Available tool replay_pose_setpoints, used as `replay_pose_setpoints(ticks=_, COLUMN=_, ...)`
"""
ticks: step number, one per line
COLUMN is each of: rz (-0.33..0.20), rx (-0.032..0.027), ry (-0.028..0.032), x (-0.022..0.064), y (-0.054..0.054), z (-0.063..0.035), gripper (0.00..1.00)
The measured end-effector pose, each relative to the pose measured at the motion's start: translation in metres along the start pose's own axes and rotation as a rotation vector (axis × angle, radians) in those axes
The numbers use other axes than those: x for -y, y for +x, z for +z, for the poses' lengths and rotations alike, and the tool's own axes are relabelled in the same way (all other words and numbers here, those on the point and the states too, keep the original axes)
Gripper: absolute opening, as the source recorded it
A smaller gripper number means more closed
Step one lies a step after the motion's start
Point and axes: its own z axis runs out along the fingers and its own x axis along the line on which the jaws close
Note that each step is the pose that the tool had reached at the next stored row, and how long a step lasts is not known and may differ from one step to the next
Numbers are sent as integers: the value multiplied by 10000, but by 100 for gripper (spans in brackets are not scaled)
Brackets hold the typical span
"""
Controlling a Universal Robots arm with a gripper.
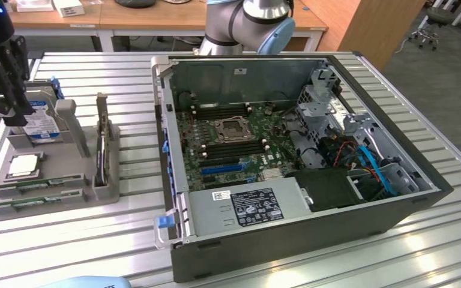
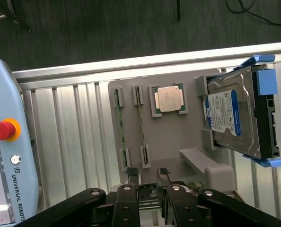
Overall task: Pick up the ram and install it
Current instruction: 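Pick up the ram and move it above insertion slot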
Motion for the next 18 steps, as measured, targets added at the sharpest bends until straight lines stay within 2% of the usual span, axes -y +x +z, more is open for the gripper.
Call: replay_pose_setpoints(ticks=18, rz=0, rx=1, ry=6, x=6, y=1, z=134, gripper=29)
